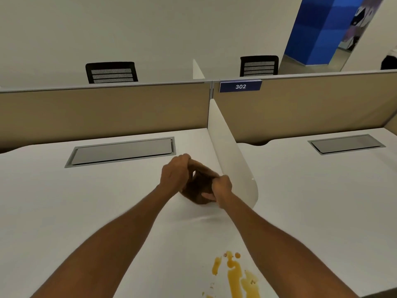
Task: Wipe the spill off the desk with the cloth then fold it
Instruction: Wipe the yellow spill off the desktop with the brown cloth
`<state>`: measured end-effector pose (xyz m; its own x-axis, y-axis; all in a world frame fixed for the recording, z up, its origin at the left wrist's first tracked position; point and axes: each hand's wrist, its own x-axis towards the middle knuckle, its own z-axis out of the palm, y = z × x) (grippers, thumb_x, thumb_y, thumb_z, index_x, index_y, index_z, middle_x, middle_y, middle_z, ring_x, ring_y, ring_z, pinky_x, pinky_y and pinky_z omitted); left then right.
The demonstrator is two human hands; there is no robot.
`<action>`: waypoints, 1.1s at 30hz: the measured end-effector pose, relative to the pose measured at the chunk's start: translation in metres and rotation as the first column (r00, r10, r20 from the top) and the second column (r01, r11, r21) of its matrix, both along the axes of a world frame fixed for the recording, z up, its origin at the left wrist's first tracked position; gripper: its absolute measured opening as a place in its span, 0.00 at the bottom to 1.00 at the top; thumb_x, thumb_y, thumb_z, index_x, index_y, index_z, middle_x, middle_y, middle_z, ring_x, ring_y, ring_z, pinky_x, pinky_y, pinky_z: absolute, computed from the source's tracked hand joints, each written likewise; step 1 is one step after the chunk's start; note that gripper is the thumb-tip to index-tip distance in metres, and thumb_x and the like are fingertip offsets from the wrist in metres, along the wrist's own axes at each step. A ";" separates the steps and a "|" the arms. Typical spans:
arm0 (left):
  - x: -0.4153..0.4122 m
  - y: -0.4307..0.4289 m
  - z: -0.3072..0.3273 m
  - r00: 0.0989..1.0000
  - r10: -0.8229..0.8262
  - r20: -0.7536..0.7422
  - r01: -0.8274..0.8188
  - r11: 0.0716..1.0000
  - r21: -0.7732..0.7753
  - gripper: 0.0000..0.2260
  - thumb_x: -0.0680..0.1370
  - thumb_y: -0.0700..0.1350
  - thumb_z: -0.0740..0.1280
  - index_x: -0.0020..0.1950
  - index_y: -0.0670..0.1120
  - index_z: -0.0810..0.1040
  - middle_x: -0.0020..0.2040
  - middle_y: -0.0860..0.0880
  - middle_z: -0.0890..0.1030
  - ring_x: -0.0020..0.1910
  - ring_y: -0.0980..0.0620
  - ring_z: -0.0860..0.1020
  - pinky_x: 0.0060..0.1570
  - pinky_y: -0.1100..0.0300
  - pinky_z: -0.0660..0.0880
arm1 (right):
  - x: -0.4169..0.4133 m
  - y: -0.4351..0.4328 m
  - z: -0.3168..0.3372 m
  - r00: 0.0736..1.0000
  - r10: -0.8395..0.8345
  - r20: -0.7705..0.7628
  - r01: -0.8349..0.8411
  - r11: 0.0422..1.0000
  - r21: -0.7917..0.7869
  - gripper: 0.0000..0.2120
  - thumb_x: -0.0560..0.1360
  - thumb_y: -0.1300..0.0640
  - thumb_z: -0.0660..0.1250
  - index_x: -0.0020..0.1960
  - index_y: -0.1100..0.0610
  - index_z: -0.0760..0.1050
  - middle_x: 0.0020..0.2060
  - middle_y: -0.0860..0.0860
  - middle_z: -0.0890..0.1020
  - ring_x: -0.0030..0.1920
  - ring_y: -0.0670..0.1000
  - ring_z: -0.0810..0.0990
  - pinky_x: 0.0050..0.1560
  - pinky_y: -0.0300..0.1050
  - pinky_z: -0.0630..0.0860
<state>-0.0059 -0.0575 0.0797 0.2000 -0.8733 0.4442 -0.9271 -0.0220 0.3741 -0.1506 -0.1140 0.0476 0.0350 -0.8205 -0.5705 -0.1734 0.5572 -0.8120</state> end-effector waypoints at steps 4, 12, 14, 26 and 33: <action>0.010 -0.009 0.022 0.983 0.105 -0.149 -0.107 0.994 -0.002 0.09 0.76 0.33 0.57 0.50 0.42 0.74 0.43 0.43 0.79 0.38 0.48 0.74 0.36 0.56 0.67 | 0.004 -0.014 0.028 0.980 0.050 -0.193 -0.118 0.926 -0.360 0.04 0.79 0.62 0.58 0.52 0.60 0.70 0.50 0.57 0.77 0.48 0.56 0.77 0.47 0.50 0.77; 0.021 -0.012 0.067 0.989 0.075 -0.129 -0.092 0.987 -0.133 0.12 0.72 0.32 0.57 0.49 0.44 0.75 0.43 0.44 0.80 0.41 0.43 0.75 0.38 0.51 0.71 | -0.012 -0.035 0.077 0.933 -0.001 -0.360 -0.287 0.599 -0.747 0.08 0.68 0.71 0.62 0.41 0.59 0.68 0.41 0.57 0.75 0.40 0.54 0.72 0.37 0.45 0.66; 0.021 0.000 0.058 0.997 0.051 -0.062 -0.060 0.986 -0.153 0.12 0.72 0.31 0.61 0.52 0.40 0.77 0.45 0.41 0.80 0.45 0.40 0.76 0.39 0.48 0.75 | -0.021 -0.029 0.072 0.908 0.020 -0.419 -0.367 0.522 -0.770 0.10 0.69 0.71 0.62 0.39 0.57 0.66 0.39 0.56 0.72 0.39 0.54 0.70 0.36 0.45 0.65; -0.016 0.133 -0.103 0.954 -0.298 0.033 0.270 0.902 0.337 0.05 0.72 0.33 0.66 0.39 0.42 0.75 0.37 0.42 0.80 0.35 0.43 0.78 0.36 0.55 0.77 | -0.107 0.074 -0.079 0.292 0.136 -0.947 -0.956 0.079 -0.283 0.13 0.57 0.74 0.76 0.31 0.62 0.76 0.29 0.57 0.78 0.33 0.56 0.80 0.38 0.46 0.81; -0.016 0.128 -0.101 0.970 -0.222 0.096 0.188 0.941 0.282 0.07 0.69 0.36 0.70 0.35 0.44 0.74 0.31 0.47 0.79 0.31 0.45 0.76 0.42 0.54 0.73 | -0.097 0.075 -0.057 0.205 0.180 -0.962 -0.955 0.253 -0.157 0.05 0.70 0.61 0.70 0.37 0.60 0.76 0.33 0.54 0.81 0.33 0.55 0.80 0.28 0.42 0.68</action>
<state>-0.0219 0.0705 -0.0208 -0.0380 -0.9797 0.1967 -0.9610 0.0898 0.2615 -0.2478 -0.0393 -0.0095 0.6680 -0.7434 -0.0331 -0.7422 -0.6623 -0.1025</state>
